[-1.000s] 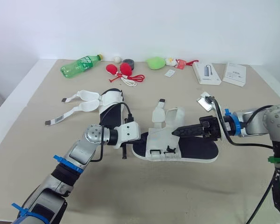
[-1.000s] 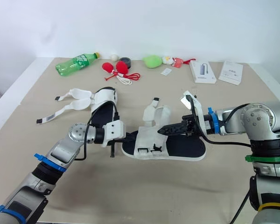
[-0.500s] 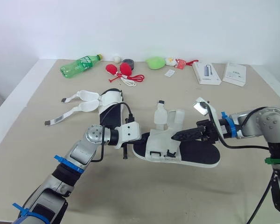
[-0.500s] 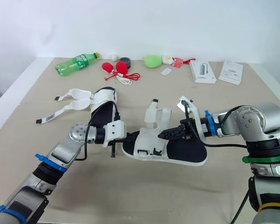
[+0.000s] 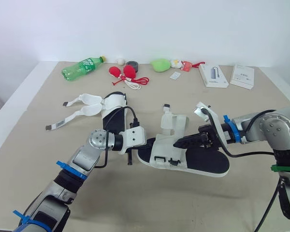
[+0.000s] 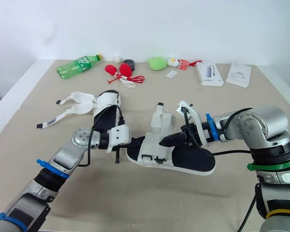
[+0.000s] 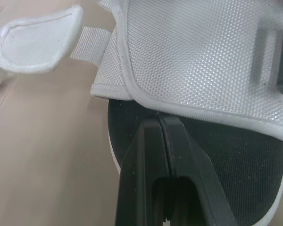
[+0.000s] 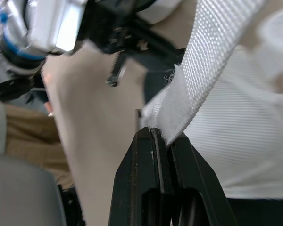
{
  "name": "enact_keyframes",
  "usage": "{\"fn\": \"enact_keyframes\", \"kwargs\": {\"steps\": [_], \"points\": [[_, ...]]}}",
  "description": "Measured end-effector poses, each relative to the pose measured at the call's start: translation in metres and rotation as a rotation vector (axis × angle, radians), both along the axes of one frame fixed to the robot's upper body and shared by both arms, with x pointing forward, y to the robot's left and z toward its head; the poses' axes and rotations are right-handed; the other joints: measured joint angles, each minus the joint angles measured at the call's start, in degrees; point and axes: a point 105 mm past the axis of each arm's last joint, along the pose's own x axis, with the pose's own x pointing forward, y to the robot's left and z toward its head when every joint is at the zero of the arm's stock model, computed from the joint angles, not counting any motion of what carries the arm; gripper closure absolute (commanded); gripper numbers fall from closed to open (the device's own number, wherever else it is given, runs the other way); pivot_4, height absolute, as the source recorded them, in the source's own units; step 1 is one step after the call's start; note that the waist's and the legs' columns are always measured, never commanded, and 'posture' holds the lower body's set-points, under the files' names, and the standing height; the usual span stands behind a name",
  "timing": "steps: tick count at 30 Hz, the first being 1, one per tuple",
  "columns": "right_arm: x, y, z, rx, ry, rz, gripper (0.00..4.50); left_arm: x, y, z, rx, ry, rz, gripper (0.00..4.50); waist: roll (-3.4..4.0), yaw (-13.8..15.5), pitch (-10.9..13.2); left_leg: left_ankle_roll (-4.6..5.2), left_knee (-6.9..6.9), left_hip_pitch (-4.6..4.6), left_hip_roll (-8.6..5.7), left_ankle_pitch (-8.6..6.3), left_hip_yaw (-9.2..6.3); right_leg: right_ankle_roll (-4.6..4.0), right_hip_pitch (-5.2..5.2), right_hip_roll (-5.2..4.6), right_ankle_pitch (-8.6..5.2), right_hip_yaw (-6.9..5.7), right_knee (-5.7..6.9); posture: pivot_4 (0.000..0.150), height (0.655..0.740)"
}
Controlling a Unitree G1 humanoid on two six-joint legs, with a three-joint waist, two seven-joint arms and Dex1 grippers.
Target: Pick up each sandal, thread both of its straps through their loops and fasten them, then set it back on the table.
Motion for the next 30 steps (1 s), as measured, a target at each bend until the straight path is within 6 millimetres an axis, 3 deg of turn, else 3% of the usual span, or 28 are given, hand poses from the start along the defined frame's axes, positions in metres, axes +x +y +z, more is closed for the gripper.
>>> {"fn": "enact_keyframes", "kwargs": {"steps": [7,17,20,25,30], "points": [[-0.008,0.002,0.002,0.002,-0.021,0.024,4.39,0.0,0.0,0.0,0.001,0.005,0.003,4.5,0.01,0.0,-0.01,0.0,0.0,0.02,0.0,0.0,0.01,-0.01,0.01,-0.01,0.0,0.0,0.0,0.15,0.74],[-0.024,0.003,-0.022,-0.034,-0.01,0.032,4.39,-0.001,-0.001,0.0,0.001,0.008,0.001,4.5,0.01,0.0,-0.01,0.0,0.03,0.01,-0.01,0.0,0.01,0.01,0.03,0.05,0.0,-0.01,0.0,0.15,0.74],[-0.025,0.004,-0.019,-0.009,-0.014,0.029,3.32,-0.001,-0.001,0.0,0.002,0.009,0.001,4.5,0.01,0.0,-0.01,0.0,0.03,0.02,-0.01,0.0,0.0,0.02,0.03,0.11,0.01,-0.01,0.01,0.15,0.74],[-0.026,0.006,-0.011,0.016,-0.057,0.041,0.94,-0.001,-0.001,0.0,0.002,0.009,0.001,4.5,0.01,0.0,-0.01,0.0,0.03,0.02,-0.01,0.0,0.01,0.03,0.03,0.12,0.02,0.0,0.01,0.15,0.74],[-0.011,0.004,0.007,0.044,-0.145,-0.012,0.94,0.0,-0.001,0.0,0.002,0.008,0.004,4.5,0.02,0.0,-0.01,0.0,0.05,0.03,-0.01,0.0,0.04,0.03,0.02,0.13,0.05,0.0,0.01,0.15,0.74]]}}
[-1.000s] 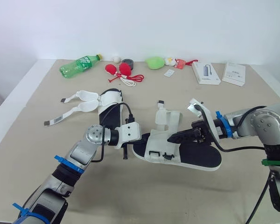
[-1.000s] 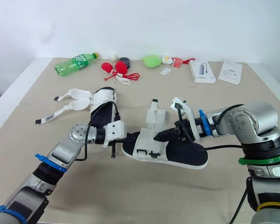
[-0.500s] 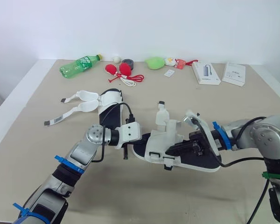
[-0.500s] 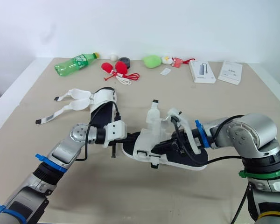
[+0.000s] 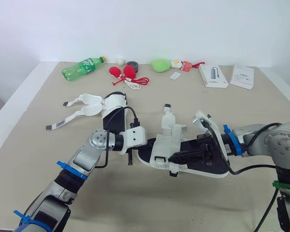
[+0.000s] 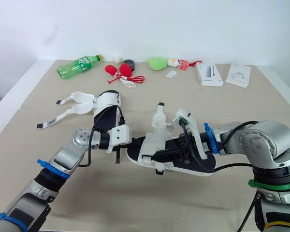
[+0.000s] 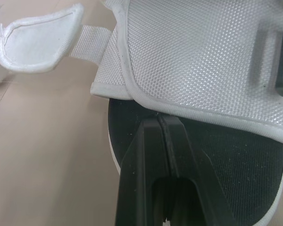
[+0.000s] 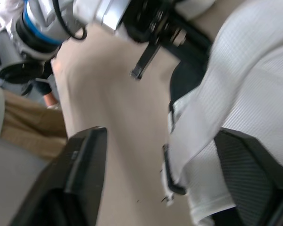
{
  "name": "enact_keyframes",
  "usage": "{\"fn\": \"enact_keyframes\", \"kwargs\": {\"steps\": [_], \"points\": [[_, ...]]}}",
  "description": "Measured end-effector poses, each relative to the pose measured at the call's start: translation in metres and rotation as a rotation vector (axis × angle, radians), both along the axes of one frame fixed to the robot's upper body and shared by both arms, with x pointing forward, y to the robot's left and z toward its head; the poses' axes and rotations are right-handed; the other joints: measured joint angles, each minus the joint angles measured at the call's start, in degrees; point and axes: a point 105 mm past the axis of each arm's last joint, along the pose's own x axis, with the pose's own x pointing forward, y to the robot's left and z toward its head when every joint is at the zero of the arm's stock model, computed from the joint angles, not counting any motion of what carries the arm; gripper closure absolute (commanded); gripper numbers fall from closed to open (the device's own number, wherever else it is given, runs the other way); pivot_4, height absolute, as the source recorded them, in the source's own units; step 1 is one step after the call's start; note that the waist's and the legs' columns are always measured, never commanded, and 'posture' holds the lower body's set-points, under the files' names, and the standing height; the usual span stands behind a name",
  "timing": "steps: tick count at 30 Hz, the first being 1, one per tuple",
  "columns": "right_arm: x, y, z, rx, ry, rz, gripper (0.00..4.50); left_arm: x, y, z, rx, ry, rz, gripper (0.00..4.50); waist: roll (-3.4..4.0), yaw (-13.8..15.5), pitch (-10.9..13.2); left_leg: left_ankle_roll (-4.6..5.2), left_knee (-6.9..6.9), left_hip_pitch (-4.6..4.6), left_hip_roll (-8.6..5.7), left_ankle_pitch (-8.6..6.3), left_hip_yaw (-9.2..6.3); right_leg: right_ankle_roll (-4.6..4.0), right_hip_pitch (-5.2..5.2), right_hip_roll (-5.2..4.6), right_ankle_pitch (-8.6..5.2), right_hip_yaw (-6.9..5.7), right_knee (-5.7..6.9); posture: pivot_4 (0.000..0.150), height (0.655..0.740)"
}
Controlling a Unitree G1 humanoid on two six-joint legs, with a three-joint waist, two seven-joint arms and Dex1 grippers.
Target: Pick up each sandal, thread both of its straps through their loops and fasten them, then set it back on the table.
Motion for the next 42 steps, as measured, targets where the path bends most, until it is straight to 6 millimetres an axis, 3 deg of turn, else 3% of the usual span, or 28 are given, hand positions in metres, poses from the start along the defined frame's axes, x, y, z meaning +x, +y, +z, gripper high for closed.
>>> {"fn": "enact_keyframes", "kwargs": {"steps": [2,7,8,9,11,21,25,32,35,39,42], "points": [[0.01,-0.001,0.01,0.022,-0.039,-0.038,0.94,0.0,-0.001,0.0,-0.001,0.0,0.0,4.5,0.0,0.0,0.0,0.0,0.01,0.0,0.0,0.0,-0.01,0.01,0.01,-0.01,0.01,0.0,0.0,0.15,0.74],[0.019,-0.002,0.01,0.048,-0.023,-0.084,3.08,-0.001,-0.002,0.0,-0.003,0.001,-0.005,4.5,0.01,0.03,-0.01,0.0,0.0,-0.02,-0.04,0.0,0.0,0.03,0.01,-0.03,-0.01,0.04,0.0,0.15,0.74],[0.019,-0.002,0.01,0.05,-0.021,-0.086,3.23,-0.001,-0.002,0.0,-0.003,0.001,-0.005,4.5,0.01,0.03,-0.01,0.0,0.0,-0.03,-0.04,0.0,-0.01,0.03,0.01,-0.03,-0.01,0.03,0.0,0.15,0.74],[0.019,-0.001,0.009,0.052,-0.015,-0.086,3.84,-0.001,-0.002,0.0,-0.003,0.0,-0.005,4.5,0.01,0.03,-0.01,0.0,0.0,-0.03,-0.04,0.0,-0.01,0.03,0.02,-0.04,-0.01,0.03,0.0,0.15,0.74],[0.014,-0.002,0.004,0.061,0.012,-0.087,4.41,-0.001,-0.002,0.0,-0.003,0.0,-0.005,4.5,0.01,0.06,-0.01,0.0,0.0,-0.03,-0.04,0.0,-0.05,0.04,0.05,-0.04,-0.01,0.02,0.0,0.15,0.74],[-0.012,-0.002,-0.031,0.022,0.092,-0.075,4.41,0.0,-0.002,0.0,0.001,-0.004,-0.003,4.5,0.06,0.0,-0.04,0.0,0.04,0.0,-0.04,0.0,-0.02,0.07,0.05,0.0,0.01,0.03,0.02,0.15,0.74],[-0.02,-0.006,-0.025,-0.005,0.081,-0.043,3.28,-0.001,-0.004,0.0,-0.002,-0.002,-0.007,4.5,0.06,0.09,-0.04,0.0,0.05,-0.02,-0.07,0.0,-0.03,0.1,0.06,-0.01,0.0,0.03,0.02,0.15,0.74],[-0.033,-0.025,0.005,0.009,0.024,0.012,0.05,0.0,-0.005,-0.001,-0.002,-0.002,-0.013,4.5,0.06,0.24,-0.04,0.0,0.06,-0.01,-0.08,0.0,-0.06,0.09,0.07,-0.03,-0.01,0.0,0.01,0.15,0.74],[-0.045,-0.033,0.003,0.041,0.075,0.014,0.05,-0.001,-0.006,-0.001,-0.002,-0.001,-0.018,4.5,0.05,0.54,-0.04,0.0,0.05,-0.01,-0.08,0.0,-0.05,0.1,0.09,-0.03,-0.04,0.03,0.0,0.15,0.74],[-0.068,-0.032,-0.026,0.032,0.171,0.029,0.05,-0.001,-0.006,-0.001,-0.002,-0.006,-0.022,4.5,0.07,1.01,-0.07,0.0,0.04,-0.01,-0.06,0.0,-0.11,0.1,0.09,0.03,-0.04,0.03,0.01,0.15,0.74],[-0.074,-0.027,-0.043,0.052,0.204,0.013,0.05,0.0,-0.005,-0.001,0.001,-0.008,-0.019,4.5,0.09,1.02,-0.08,0.0,0.08,0.02,-0.03,0.0,-0.06,0.3,0.08,0.1,-0.09,0.06,0.01,0.15,0.74]]}}
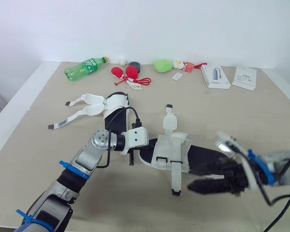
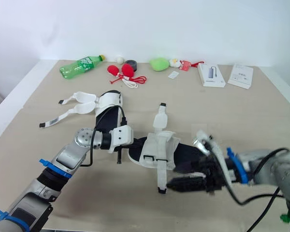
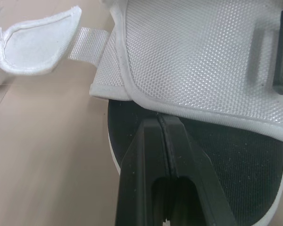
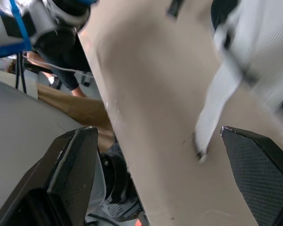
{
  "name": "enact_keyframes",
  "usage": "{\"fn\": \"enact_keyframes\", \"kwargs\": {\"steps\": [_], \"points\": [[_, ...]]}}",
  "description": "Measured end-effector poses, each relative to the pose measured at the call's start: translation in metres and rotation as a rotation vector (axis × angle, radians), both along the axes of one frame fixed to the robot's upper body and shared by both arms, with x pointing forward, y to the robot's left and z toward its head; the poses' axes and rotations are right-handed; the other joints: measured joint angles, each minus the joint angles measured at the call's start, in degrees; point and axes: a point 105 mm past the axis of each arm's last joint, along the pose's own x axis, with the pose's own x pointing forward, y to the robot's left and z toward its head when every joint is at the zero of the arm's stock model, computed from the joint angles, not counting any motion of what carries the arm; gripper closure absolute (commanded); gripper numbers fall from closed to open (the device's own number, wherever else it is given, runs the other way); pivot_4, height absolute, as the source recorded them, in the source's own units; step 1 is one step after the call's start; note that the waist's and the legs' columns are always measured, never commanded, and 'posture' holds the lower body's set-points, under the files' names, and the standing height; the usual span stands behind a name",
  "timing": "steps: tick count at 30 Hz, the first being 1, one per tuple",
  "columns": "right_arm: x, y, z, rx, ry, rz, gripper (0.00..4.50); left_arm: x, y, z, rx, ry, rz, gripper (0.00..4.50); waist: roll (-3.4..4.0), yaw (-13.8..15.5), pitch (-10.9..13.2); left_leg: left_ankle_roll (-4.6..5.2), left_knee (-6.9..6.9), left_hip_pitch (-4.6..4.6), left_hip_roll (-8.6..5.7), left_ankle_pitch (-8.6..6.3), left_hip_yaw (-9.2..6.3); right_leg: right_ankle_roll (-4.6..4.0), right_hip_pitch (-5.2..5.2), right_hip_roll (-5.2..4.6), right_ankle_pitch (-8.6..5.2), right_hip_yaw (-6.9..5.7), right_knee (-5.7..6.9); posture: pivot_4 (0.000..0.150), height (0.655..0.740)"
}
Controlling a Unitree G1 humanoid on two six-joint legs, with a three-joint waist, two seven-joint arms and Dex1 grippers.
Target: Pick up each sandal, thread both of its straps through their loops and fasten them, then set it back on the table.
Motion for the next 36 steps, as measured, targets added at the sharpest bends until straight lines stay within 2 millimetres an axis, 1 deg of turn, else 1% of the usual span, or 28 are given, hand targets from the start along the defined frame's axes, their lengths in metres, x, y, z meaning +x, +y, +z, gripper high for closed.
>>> {"fn": "enact_keyframes", "kwargs": {"steps": [2,4,6,12,15,17,19,21,23,24,25,26,27,28,33,36], "points": [[0.003,0.003,-0.006,0.007,-0.016,-0.023,0.05,0.0,0.0,0.0,0.002,0.0,-0.001,4.5,0.0,0.0,0.0,0.0,0.06,0.01,0.02,0.01,0.0,0.12,0.01,0.01,-0.02,0.0,0.0,0.15,0.74],[0.011,0.005,-0.017,-0.012,-0.061,-0.074,0.05,0.0,0.0,-0.001,0.004,0.002,-0.004,4.5,-0.01,0.0,-0.02,0.0,0.11,0.02,0.05,0.02,0.0,0.06,0.02,0.01,-0.03,-0.01,0.0,0.15,0.74],[0.016,0.009,-0.022,-0.009,-0.078,-0.094,0.05,0.0,0.0,-0.001,0.005,0.002,-0.004,4.5,0.03,0.0,-0.03,0.0,0.11,0.02,0.04,0.02,0.08,-0.02,0.0,-0.01,-0.05,0.03,0.0,0.15,0.74],[0.029,0.021,-0.016,0.025,-0.111,-0.074,0.05,0.003,0.003,-0.001,0.01,0.0,0.012,4.5,0.02,0.0,-0.03,0.0,0.11,0.03,0.08,0.02,0.09,-0.1,0.0,0.0,0.0,0.03,0.0,0.15,0.74],[0.034,0.023,-0.014,0.019,-0.125,-0.066,0.05,0.004,0.002,-0.001,0.007,-0.005,0.018,4.5,0.03,0.03,-0.03,0.01,0.12,0.03,0.08,0.03,0.09,-0.11,0.01,0.0,0.0,0.02,0.0,0.15,0.74],[0.04,0.024,-0.014,0.015,-0.134,-0.07,0.05,0.009,0.002,0.001,0.012,-0.02,0.036,4.5,0.03,0.03,-0.03,0.01,0.14,0.04,0.08,0.04,0.12,-0.18,0.0,-0.01,0.04,0.03,-0.01,0.15,0.74],[0.044,0.024,-0.014,0.016,-0.142,-0.079,0.55,0.012,0.003,0.001,0.015,-0.027,0.05,4.5,0.03,0.03,-0.03,0.03,0.17,0.04,0.08,0.05,0.12,-0.18,0.0,-0.01,0.05,0.03,-0.01,0.15,0.74],[0.047,0.025,-0.013,0.023,-0.146,-0.08,1.23,0.016,0.004,0.001,0.012,-0.032,0.064,4.5,0.03,0.03,-0.03,0.03,0.17,0.04,0.08,0.06,0.12,-0.19,-0.01,-0.02,0.07,0.03,0.0,0.15,0.74],[0.049,0.025,-0.013,0.021,-0.15,-0.083,2.15,0.017,0.004,0.0,0.01,-0.035,0.068,4.5,0.03,0.03,-0.03,0.03,0.17,0.04,0.08,0.06,0.12,-0.2,0.0,-0.02,0.07,0.02,0.0,0.15,0.74],[0.05,0.024,-0.015,0.016,-0.153,-0.088,2.7,0.017,0.004,0.0,0.01,-0.036,0.069,4.5,0.03,0.03,-0.03,0.03,0.17,0.04,0.08,0.06,0.13,-0.2,-0.01,-0.03,0.07,0.03,0.0,0.15,0.74],[0.051,0.024,-0.016,0.014,-0.151,-0.093,3.11,0.017,0.004,0.001,0.01,-0.036,0.069,4.5,0.03,0.03,-0.03,0.03,0.17,0.04,0.08,0.06,0.13,-0.2,-0.01,-0.03,0.07,0.03,0.0,0.15,0.74],[0.05,0.023,-0.018,0.011,-0.15,-0.098,3.64,0.017,0.004,0.001,0.009,-0.035,0.069,4.5,0.03,0.04,-0.03,0.03,0.16,0.03,0.08,0.06,0.12,-0.2,0.0,-0.04,0.07,0.02,0.0,0.15,0.74],[0.049,0.022,-0.021,0.009,-0.141,-0.103,4.11,0.016,0.004,0.0,0.009,-0.033,0.069,4.5,0.03,0.07,-0.03,0.03,0.16,0.03,0.08,0.06,0.11,-0.2,0.0,-0.04,0.07,0.02,0.0,0.15,0.74],[0.046,0.02,-0.027,0.008,-0.117,-0.11,4.47,0.016,0.004,0.001,0.008,-0.033,0.069,4.5,0.03,0.09,-0.04,0.03,0.15,0.02,0.08,0.06,0.11,-0.19,0.0,-0.03,0.11,0.02,0.0,0.15,0.74],[0.03,0.013,-0.044,0.016,-0.031,-0.143,4.47,0.013,0.003,0.0,0.004,-0.028,0.073,4.5,0.03,0.16,-0.04,0.03,0.1,0.03,0.07,0.05,0.09,-0.09,0.0,-0.02,0.17,0.03,0.0,0.15,0.74],[0.019,0.013,-0.05,0.019,0.001,-0.142,4.47,0.013,0.004,0.0,0.002,-0.029,0.079,4.5,0.03,0.17,-0.04,0.03,0.1,0.03,0.08,0.05,0.06,-0.06,0.0,0.0,0.15,0.01,0.0,0.15,0.74]]}}
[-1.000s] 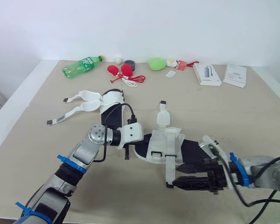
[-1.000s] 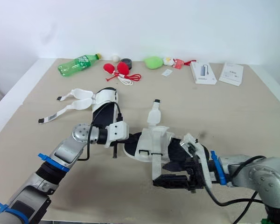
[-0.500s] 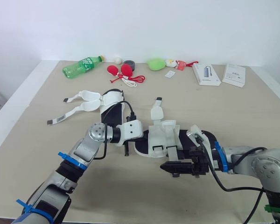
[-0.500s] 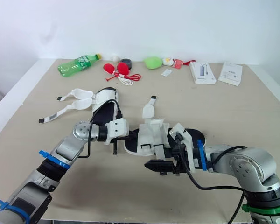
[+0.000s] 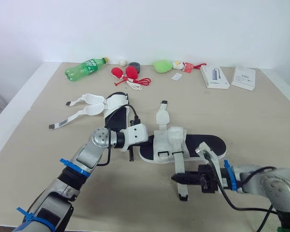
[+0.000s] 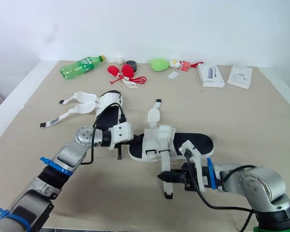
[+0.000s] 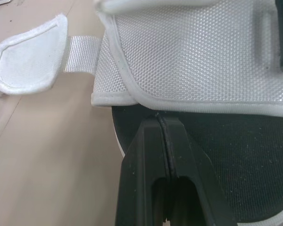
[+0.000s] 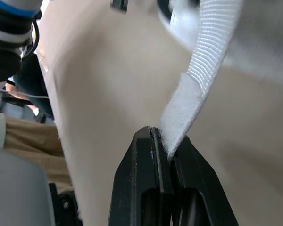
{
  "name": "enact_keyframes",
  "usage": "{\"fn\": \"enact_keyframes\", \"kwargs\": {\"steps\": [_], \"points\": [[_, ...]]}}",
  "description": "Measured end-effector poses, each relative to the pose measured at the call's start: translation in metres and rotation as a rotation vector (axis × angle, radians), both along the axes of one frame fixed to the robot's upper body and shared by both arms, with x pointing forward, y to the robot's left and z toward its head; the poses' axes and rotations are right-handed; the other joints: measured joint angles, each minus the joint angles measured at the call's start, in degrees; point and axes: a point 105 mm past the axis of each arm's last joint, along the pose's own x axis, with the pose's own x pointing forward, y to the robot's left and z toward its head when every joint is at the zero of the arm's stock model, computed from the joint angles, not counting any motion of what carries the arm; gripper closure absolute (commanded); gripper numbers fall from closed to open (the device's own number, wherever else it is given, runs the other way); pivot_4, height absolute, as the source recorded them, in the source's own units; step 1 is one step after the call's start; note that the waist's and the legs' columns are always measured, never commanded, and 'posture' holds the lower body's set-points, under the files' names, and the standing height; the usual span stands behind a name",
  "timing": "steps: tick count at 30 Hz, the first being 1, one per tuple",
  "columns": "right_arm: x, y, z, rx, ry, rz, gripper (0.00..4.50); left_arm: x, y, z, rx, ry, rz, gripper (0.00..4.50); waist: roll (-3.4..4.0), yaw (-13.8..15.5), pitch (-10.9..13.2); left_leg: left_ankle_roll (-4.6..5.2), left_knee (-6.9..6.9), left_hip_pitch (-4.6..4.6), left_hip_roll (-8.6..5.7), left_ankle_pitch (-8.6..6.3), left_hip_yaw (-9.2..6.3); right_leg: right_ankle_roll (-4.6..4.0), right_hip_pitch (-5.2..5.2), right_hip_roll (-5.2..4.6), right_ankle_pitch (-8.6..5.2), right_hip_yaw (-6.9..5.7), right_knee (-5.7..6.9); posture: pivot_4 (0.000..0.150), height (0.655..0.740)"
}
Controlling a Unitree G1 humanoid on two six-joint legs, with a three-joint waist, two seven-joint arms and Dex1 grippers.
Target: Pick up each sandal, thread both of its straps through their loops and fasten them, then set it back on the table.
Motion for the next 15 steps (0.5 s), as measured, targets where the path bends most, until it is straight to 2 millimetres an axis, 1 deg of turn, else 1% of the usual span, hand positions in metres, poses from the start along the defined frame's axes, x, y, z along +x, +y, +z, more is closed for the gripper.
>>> {"fn": "enact_keyframes", "kwargs": {"steps": [5,11,13,14,15], "points": [[-0.004,0.001,0.003,0.008,-0.008,0.004,4.47,0.0,0.0,0.0,0.001,0.0,0.0,4.5,0.0,0.0,0.0,0.0,0.01,0.02,0.01,0.0,0.01,-0.12,0.01,0.0,-0.12,-0.01,0.0,0.15,0.74],[-0.005,0.0,0.0,-0.005,-0.004,-0.013,4.47,0.0,-0.001,0.0,-0.001,0.001,-0.003,4.5,0.0,0.0,0.0,0.0,0.0,0.0,-0.01,0.0,0.0,-0.11,0.01,0.0,-0.11,0.0,0.0,0.15,0.74],[-0.005,0.0,0.0,-0.008,0.0,-0.014,3.73,0.0,-0.001,0.0,-0.001,0.001,-0.003,4.5,0.0,0.0,0.0,0.0,0.0,0.0,-0.01,0.0,0.0,-0.08,0.01,0.0,-0.09,0.0,0.0,0.15,0.74],[-0.01,0.0,0.002,0.0,0.031,0.008,3.5,-0.001,-0.001,0.0,-0.001,0.001,-0.004,4.5,0.01,0.0,0.0,0.0,0.0,0.0,-0.02,0.0,0.01,-0.08,0.01,-0.01,-0.09,0.01,0.0,0.15,0.74],[-0.015,0.0,0.004,0.003,0.055,0.037,3.06,0.0,-0.001,0.0,0.0,0.001,-0.003,4.5,0.01,0.0,0.0,0.0,0.0,0.0,-0.02,0.0,0.01,-0.1,0.01,-0.01,-0.08,0.01,0.0,0.15,0.74]]}}
